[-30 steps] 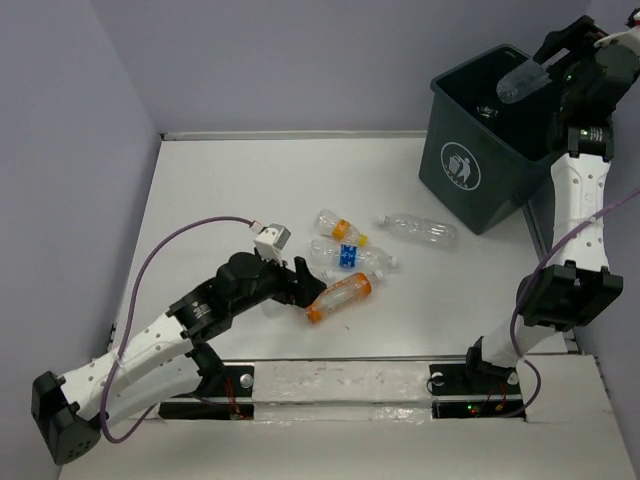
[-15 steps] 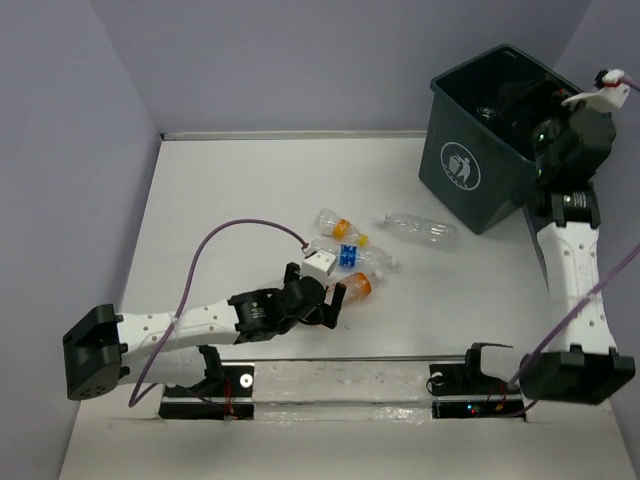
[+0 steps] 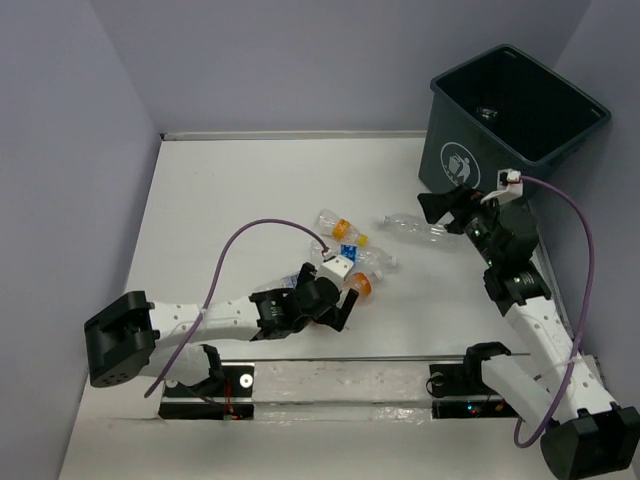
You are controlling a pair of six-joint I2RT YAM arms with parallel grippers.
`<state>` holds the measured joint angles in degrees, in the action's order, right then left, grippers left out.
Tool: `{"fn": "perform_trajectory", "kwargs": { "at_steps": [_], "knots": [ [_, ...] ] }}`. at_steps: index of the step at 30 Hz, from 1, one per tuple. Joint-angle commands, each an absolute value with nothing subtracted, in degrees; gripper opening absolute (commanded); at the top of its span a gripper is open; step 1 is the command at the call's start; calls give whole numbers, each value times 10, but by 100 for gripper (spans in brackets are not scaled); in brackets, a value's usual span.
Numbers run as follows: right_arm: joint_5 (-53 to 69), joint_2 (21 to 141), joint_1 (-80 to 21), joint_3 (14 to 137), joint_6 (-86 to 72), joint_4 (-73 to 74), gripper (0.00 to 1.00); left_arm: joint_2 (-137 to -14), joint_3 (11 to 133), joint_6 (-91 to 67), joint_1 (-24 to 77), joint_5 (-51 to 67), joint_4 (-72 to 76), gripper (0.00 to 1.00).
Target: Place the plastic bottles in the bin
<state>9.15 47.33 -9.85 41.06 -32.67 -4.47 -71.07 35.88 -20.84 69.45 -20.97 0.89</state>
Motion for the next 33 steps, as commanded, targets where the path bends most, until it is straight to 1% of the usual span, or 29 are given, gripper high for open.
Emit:
{"fn": "perform_trajectory", "kwargs": {
  "at_steps": [1, 6, 9, 13, 15, 16, 17, 19, 22, 25, 27, 33],
  "knots": [
    [154, 422, -109, 368, -344, -31, 100, -739, 389, -196, 699, -209, 31, 99],
    [168, 366, -109, 332, -353, -2, 100, -776, 395, -203, 699, -199, 34, 95],
    [163, 349, -109, 323, -356, 27, 100, -787, 393, -206, 700, -188, 38, 92],
    [183, 341, -109, 294, -383, 28, 100, -784, 389, -209, 702, -186, 43, 87],
    [192, 338, -109, 275, -395, 34, 100, -780, 387, -211, 704, -184, 48, 79],
    [194, 338, -109, 270, -398, 39, 100, -780, 385, -211, 704, -180, 51, 72],
    [205, 337, -109, 264, -405, 39, 100, -779, 383, -212, 704, -176, 56, 54],
    [238, 337, -109, 245, -431, 21, 100, -779, 387, -209, 705, -150, 65, 41],
    [260, 343, -109, 239, -446, 19, 100, -783, 391, -209, 712, -139, 68, 41],
    [257, 332, -109, 241, -439, 36, 100, -798, 394, -212, 718, -133, 69, 49],
    [256, 329, -109, 244, -437, 45, 100, -815, 392, -215, 720, -132, 67, 57],
    [256, 324, -109, 240, -439, 46, 100, -840, 390, -221, 729, -141, 63, 61]
  ]
}}
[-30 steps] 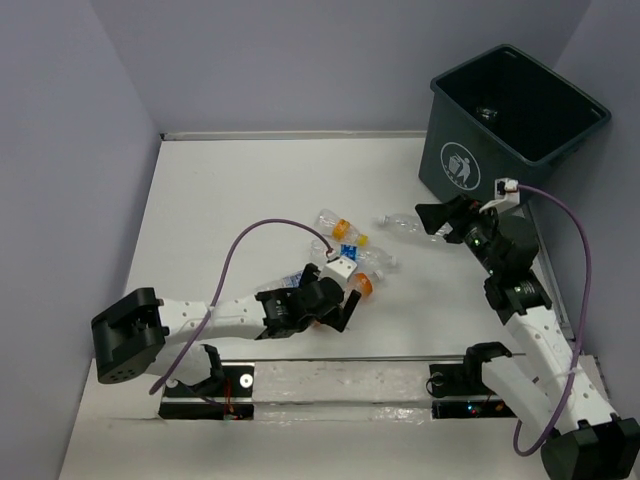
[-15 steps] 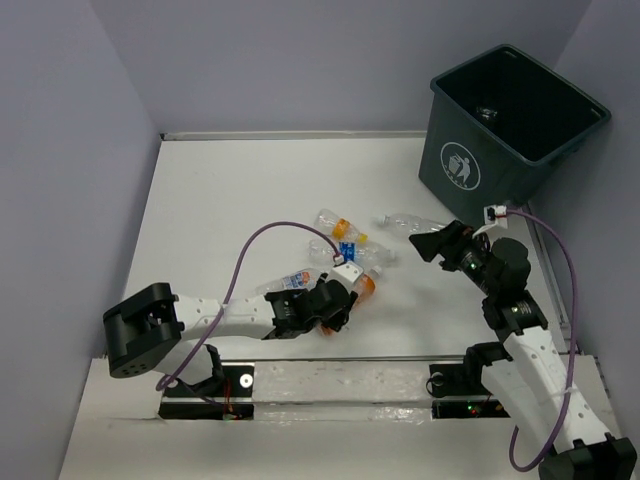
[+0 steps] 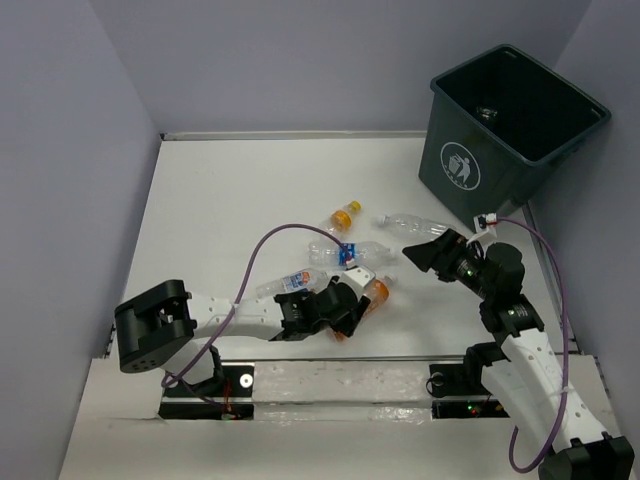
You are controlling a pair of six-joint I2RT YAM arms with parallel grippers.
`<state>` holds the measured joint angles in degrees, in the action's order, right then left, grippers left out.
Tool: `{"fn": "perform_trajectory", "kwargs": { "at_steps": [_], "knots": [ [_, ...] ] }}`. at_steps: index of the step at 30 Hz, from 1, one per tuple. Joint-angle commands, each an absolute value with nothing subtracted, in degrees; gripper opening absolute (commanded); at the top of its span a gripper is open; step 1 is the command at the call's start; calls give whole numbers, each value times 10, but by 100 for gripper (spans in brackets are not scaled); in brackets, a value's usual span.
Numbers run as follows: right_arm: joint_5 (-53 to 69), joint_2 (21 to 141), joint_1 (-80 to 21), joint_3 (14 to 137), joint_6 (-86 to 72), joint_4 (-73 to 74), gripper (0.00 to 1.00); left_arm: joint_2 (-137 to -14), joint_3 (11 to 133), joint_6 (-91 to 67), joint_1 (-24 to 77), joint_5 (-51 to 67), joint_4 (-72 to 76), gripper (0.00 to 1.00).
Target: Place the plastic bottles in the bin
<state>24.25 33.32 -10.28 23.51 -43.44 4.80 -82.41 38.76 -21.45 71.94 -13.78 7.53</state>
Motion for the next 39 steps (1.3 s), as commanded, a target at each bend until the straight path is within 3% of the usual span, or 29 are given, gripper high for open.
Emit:
{"fn": "perform_trajectory", "kwargs": {
  "at_steps": [1, 4, 7, 8, 9, 15, 19, 24, 32, 35, 37, 38, 39],
  "knots": [
    [257, 323, -109, 239, -439, 46, 100, -840, 390, -221, 729, -143, 63, 61],
    [261, 323, -109, 237, -438, 51, 100, -838, 390, -220, 729, -138, 70, 61],
    [265, 321, -109, 238, -435, 60, 100, -830, 389, -219, 729, -133, 83, 51],
    [267, 317, -109, 237, -435, 67, 100, -821, 388, -221, 729, -132, 86, 40],
    [268, 316, -109, 237, -434, 70, 100, -814, 388, -221, 729, -132, 88, 35],
    [290, 303, -109, 243, -424, 104, 100, -716, 363, -235, 729, -115, 139, 25],
    [322, 313, -109, 248, -412, 117, 100, -663, 331, -255, 729, -93, 210, 24],
    [458, 349, -116, 226, -445, 6, 100, -662, 327, -254, 729, -68, 259, 23],
    [471, 373, -148, 238, -461, -47, 99, -673, 352, -234, 729, -72, 276, 21],
    [476, 396, -155, 244, -475, -74, 89, -681, 370, -226, 729, -90, 278, 22],
    [462, 403, -155, 252, -475, -72, 68, -679, 376, -221, 729, -118, 275, 25],
    [454, 404, -155, 257, -476, -73, 60, -675, 377, -221, 729, -126, 272, 29],
    [445, 403, -155, 263, -475, -73, 54, -672, 381, -221, 729, -137, 263, 45]
  ]
}}
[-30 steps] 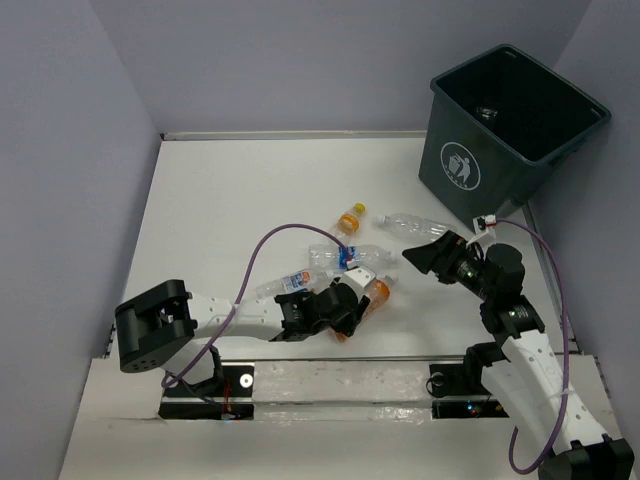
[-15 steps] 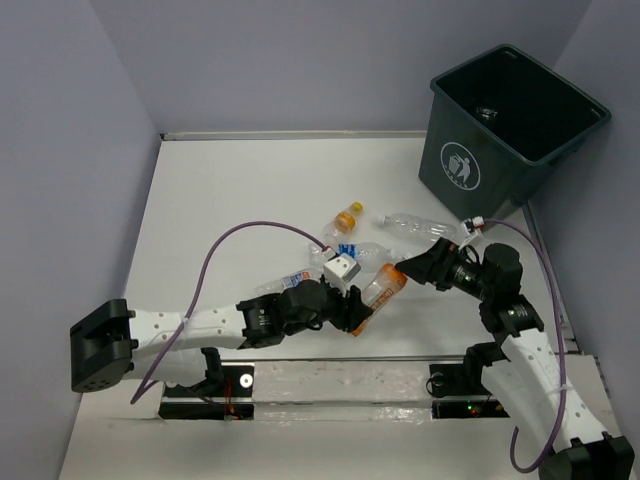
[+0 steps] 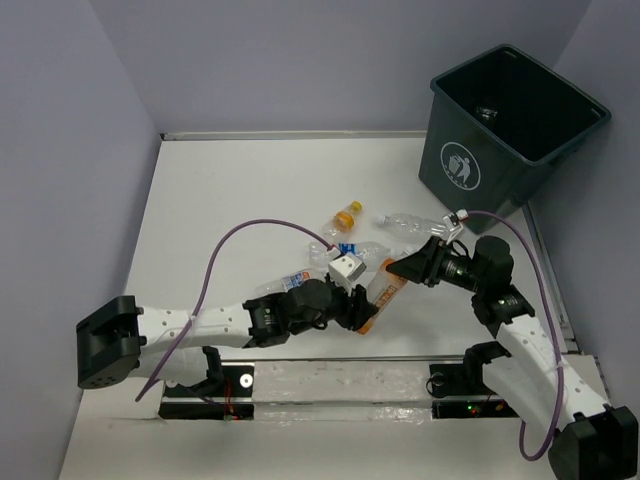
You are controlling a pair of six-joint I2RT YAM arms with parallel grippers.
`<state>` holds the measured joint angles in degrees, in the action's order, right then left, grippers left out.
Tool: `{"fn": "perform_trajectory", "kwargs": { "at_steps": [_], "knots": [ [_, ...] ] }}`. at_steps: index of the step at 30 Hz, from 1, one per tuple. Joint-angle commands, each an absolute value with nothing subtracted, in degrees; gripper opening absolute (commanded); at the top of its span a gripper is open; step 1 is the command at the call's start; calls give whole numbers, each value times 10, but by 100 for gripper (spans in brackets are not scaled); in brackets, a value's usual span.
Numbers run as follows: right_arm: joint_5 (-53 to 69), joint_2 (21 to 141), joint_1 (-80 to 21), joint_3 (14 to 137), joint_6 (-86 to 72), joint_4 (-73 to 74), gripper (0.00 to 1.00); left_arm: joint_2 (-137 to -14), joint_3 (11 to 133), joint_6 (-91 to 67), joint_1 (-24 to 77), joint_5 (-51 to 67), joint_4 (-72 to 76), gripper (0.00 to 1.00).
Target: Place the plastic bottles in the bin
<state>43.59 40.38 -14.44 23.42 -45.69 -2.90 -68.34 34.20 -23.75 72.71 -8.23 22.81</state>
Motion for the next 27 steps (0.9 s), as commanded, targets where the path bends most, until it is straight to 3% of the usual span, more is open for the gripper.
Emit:
{"fn": "perform_trajectory", "kwargs": {
  "at_steps": [1, 2, 3, 11, 13, 18, 20, 21, 27],
  "knots": [
    [425, 403, -155, 278, -474, -72, 49, -663, 380, -221, 729, -145, 258, 56],
    [402, 407, -155, 289, -470, -72, 40, -656, 379, -223, 729, -160, 251, 69],
    [392, 410, -155, 314, -460, -73, 34, -641, 377, -222, 729, -168, 246, 75],
    [308, 492, -155, 452, -389, -63, 24, -532, 374, -221, 729, -234, 157, 91],
    [252, 515, -155, 569, -349, -26, 24, -492, 380, -219, 729, -268, 87, 99],
    [52, 547, -155, 745, -233, 32, 22, -437, 422, -231, 729, -336, -86, 99],
    [-174, 592, -155, 836, -164, 33, 20, -421, 434, -271, 727, -369, -159, 99],
    [-224, 609, -155, 858, -137, 21, 20, -419, 434, -290, 727, -386, -181, 99],
    [-385, 778, -124, 983, 101, -97, 20, -403, 427, -396, 684, -415, -282, 99]
  ]
}}
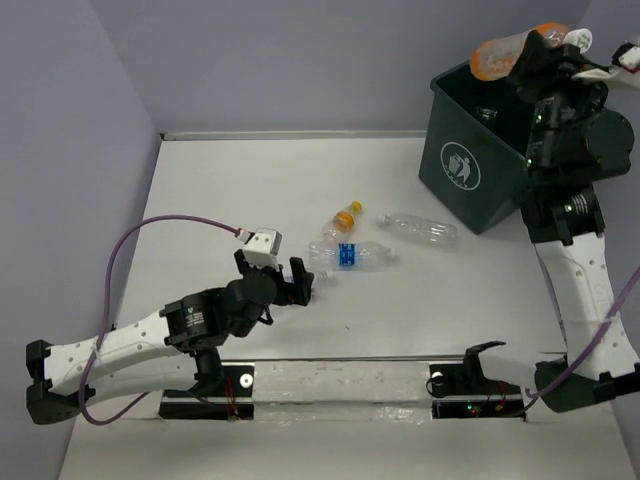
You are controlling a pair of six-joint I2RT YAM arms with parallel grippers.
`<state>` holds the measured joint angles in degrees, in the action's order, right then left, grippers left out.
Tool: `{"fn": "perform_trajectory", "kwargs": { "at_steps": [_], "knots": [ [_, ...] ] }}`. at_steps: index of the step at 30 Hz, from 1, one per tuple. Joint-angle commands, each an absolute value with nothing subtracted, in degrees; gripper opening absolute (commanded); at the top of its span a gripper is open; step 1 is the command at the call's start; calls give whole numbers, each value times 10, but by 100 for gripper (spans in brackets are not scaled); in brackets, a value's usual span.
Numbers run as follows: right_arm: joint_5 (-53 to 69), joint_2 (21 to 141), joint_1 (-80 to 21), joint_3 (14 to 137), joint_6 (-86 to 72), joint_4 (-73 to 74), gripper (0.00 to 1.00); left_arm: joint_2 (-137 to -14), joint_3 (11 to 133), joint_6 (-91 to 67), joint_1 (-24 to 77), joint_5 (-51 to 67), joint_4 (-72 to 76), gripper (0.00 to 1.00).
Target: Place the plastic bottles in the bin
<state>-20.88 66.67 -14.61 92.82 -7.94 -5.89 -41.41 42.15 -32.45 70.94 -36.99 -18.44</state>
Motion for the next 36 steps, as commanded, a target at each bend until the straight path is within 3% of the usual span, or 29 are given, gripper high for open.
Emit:
{"fn": "perform_trajectory", "kwargs": {
  "at_steps": [1, 6, 8, 9, 11, 13, 18, 21, 26, 36],
  "knots": [
    [-383, 798, -100, 1009, 121, -97, 20, -400, 425, -397, 668, -388, -284, 99],
    [-390, 855, -46, 1003, 101, -87, 20, -399, 424, -401, 640, -358, -309, 99],
    [-382, 854, -29, 991, 69, -87, 38, -413, 438, -399, 633, -347, -318, 99],
    [-376, 856, -23, 995, 66, -84, 70, -426, 450, -386, 631, -339, -315, 99],
    [-378, 870, -18, 1022, 65, -43, 89, -447, 468, -368, 629, -306, -313, 99],
    [-349, 874, -18, 1073, 41, 39, 100, -497, 503, -342, 627, -279, -322, 99],
    [-213, 798, -18, 1059, -80, 116, 100, -631, 590, -264, 620, -257, -396, 99],
    [-79, 730, -24, 986, -149, 121, 100, -692, 607, -214, 608, -278, -419, 99],
    [54, 642, -54, 834, -222, 85, 100, -705, 597, -169, 585, -214, -377, 99],
    [154, 478, -66, 618, -276, 52, 100, -790, 584, -120, 504, -120, -342, 99]
  ]
}}
